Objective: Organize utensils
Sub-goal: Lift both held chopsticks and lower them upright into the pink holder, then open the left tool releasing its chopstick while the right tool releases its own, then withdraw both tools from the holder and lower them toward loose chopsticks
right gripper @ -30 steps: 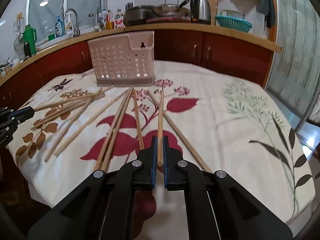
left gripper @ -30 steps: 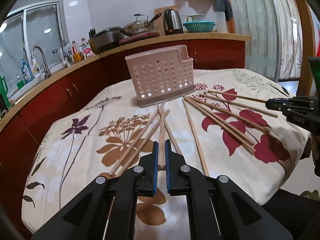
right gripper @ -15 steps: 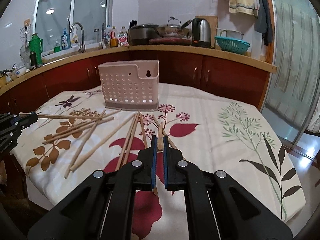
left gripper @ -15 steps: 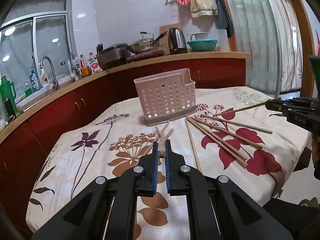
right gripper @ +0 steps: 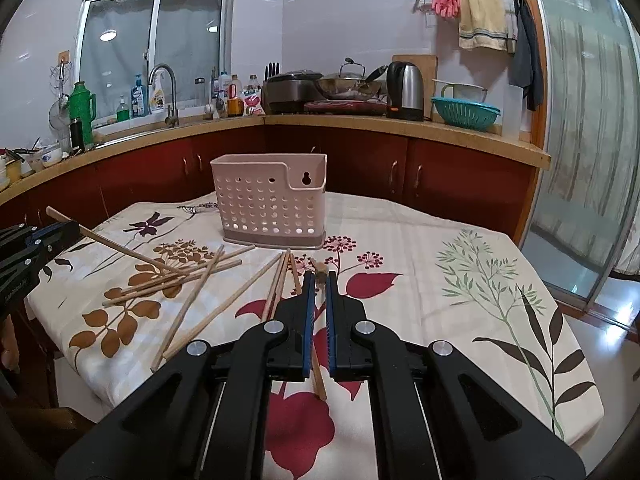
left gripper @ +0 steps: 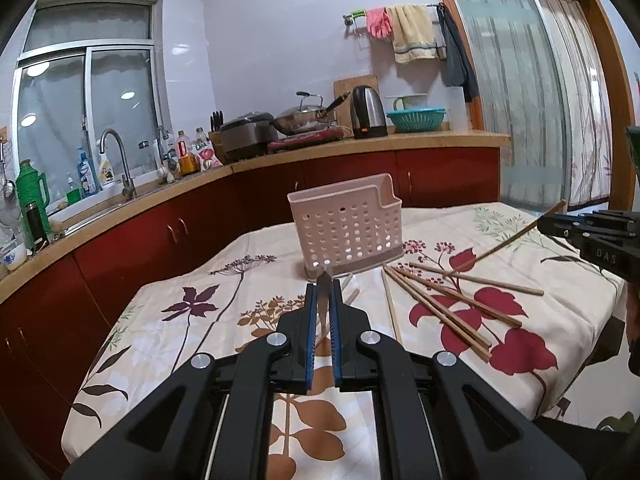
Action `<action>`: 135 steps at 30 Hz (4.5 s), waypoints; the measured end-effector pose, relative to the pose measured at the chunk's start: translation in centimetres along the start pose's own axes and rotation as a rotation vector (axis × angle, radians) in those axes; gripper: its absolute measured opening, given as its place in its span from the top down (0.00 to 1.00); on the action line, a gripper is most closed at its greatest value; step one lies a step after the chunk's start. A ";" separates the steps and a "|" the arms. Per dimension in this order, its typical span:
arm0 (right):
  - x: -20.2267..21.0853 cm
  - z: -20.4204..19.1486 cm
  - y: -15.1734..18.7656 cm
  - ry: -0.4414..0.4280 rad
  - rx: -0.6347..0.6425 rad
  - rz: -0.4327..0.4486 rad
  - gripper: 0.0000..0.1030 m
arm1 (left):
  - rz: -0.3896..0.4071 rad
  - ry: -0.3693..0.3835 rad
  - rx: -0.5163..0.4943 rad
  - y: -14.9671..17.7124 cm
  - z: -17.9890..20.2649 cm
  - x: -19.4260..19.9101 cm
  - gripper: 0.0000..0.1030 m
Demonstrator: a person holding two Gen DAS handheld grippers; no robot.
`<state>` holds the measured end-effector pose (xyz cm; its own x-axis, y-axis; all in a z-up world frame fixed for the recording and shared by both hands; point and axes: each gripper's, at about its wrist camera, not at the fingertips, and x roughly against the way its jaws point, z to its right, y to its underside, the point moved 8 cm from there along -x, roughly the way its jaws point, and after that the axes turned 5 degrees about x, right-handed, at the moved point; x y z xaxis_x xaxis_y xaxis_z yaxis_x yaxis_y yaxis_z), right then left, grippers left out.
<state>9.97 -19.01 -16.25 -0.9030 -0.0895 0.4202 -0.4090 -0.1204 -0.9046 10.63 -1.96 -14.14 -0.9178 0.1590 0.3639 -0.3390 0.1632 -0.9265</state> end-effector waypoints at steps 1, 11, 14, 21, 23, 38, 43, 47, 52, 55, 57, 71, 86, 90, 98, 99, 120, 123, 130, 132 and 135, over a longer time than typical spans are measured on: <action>0.1 0.0 -0.2 0.000 0.000 0.006 0.94 | 0.005 -0.002 0.002 -0.2 -0.1 0.1 0.93; 0.9 0.0 -1.1 0.001 -0.009 0.037 0.94 | 0.037 -0.008 0.035 -1.6 -0.7 0.8 0.93; 1.0 0.1 -1.4 -0.001 -0.015 0.045 0.94 | 0.036 -0.003 0.048 -1.9 -0.8 0.8 0.93; 1.1 0.3 -2.2 -0.003 -0.023 0.057 0.94 | 0.047 -0.003 0.065 -2.7 -1.3 0.6 0.93; 1.3 0.4 -2.5 -0.005 -0.027 0.065 0.94 | 0.051 -0.001 0.070 -3.0 -1.4 0.6 0.93; 2.1 1.4 -5.7 -0.036 -0.060 0.116 0.95 | 0.122 0.016 0.075 -6.5 -1.5 1.0 0.93; 1.8 1.6 -7.8 -0.060 -0.056 0.138 0.95 | 0.169 0.024 0.077 -8.9 -1.6 0.6 0.93; 1.2 1.8 -10.3 -0.079 -0.046 0.170 0.95 | 0.211 0.025 0.077 -11.2 -2.0 0.0 0.93; -0.1 2.1 -14.1 -0.098 -0.030 0.211 0.95 | 0.263 0.030 0.094 -14.3 -2.7 -1.0 0.93; -1.4 2.5 -15.9 -0.114 -0.030 0.222 0.95 | 0.288 0.038 0.111 -16.0 -3.2 -1.8 0.93; -2.2 2.7 -16.8 -0.122 -0.030 0.223 0.95 | 0.306 0.039 0.109 -17.2 -3.3 -2.4 0.93; -9.6 3.3 -17.9 -0.160 -0.041 0.151 0.94 | 0.339 0.047 0.104 -20.9 -3.2 -8.6 0.93; -15.7 2.2 -12.3 -0.205 -0.085 -0.020 0.94 | 0.096 0.067 0.145 -13.0 -2.4 -17.0 0.93; -15.6 2.3 -11.8 -0.190 -0.092 -0.022 0.87 | 0.077 0.057 0.149 -12.2 -2.7 -17.0 0.66; -13.6 3.3 -11.3 -0.131 -0.101 0.006 0.52 | 0.087 0.011 0.151 -11.5 -3.3 -15.3 0.29; -13.1 3.3 -11.0 -0.122 -0.096 0.007 0.52 | 0.089 0.006 0.147 -11.3 -3.3 -15.0 0.27; -6.3 0.8 5.4 -0.095 -0.077 -0.134 0.53 | -0.066 -0.041 0.142 0.3 -0.8 -7.5 0.25; -6.3 0.4 7.2 -0.091 -0.057 -0.151 0.53 | -0.109 -0.053 0.146 2.4 -0.6 -7.6 0.25; -6.7 0.0 10.2 -0.095 -0.062 -0.196 0.61 | -0.231 -0.037 0.164 7.4 0.6 -8.2 0.28; -6.8 -0.1 10.5 -0.098 -0.064 -0.205 0.61 | -0.260 -0.037 0.148 8.4 1.2 -8.4 0.28; -6.8 -0.2 10.6 -0.099 -0.062 -0.206 0.61 | -0.300 -0.043 0.134 9.3 1.5 -9.0 0.31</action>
<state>11.76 -19.44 -28.76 -0.7834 -0.1660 0.5989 -0.5937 -0.0852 -0.8002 15.44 -3.38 -26.21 -0.7795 0.0818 0.6210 -0.6174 0.0663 -0.7838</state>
